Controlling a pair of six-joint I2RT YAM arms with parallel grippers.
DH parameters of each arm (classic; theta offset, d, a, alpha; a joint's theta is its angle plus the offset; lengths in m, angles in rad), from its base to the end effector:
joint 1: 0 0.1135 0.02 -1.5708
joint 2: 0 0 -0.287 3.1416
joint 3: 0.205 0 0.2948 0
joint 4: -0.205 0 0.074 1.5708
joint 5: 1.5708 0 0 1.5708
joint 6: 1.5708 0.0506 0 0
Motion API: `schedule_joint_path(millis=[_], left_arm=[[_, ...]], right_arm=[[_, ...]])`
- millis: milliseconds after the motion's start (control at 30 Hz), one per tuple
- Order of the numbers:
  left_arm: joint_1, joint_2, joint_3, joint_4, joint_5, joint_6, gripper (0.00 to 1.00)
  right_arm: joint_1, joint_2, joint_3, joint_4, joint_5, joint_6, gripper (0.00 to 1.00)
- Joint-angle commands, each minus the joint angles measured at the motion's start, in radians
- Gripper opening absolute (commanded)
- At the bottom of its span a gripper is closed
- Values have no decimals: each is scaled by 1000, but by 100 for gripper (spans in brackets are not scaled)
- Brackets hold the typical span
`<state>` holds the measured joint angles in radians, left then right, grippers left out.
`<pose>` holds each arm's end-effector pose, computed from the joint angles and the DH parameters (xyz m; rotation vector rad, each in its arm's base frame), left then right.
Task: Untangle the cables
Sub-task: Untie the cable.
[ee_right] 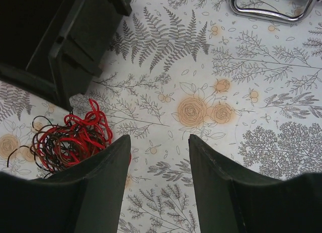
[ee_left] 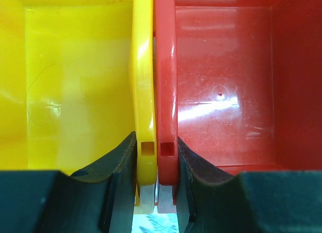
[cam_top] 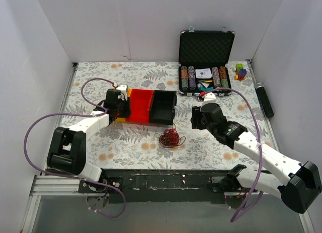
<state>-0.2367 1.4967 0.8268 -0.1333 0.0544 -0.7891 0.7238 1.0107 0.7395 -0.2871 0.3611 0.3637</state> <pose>0.3384 -0.0845 0.1779 -0.6406 2.3584 -0.5422 0.2101 0.1618 0.2729 -0.1662 2.0944 0.2731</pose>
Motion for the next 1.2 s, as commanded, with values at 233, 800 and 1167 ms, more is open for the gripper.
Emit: schedule_joint_path(millis=[233,800,1167], left_arm=[[-110,40,38,-15,-175,-159,6],[-87,97,54,-40,-99,-228,2],[-127,111,35,-54,-64,-231,36]], right_arm=[[51,62,15,88,21,43,58],[131,169,50,108,59,80,66],[143,209,100,132,36,86,70]])
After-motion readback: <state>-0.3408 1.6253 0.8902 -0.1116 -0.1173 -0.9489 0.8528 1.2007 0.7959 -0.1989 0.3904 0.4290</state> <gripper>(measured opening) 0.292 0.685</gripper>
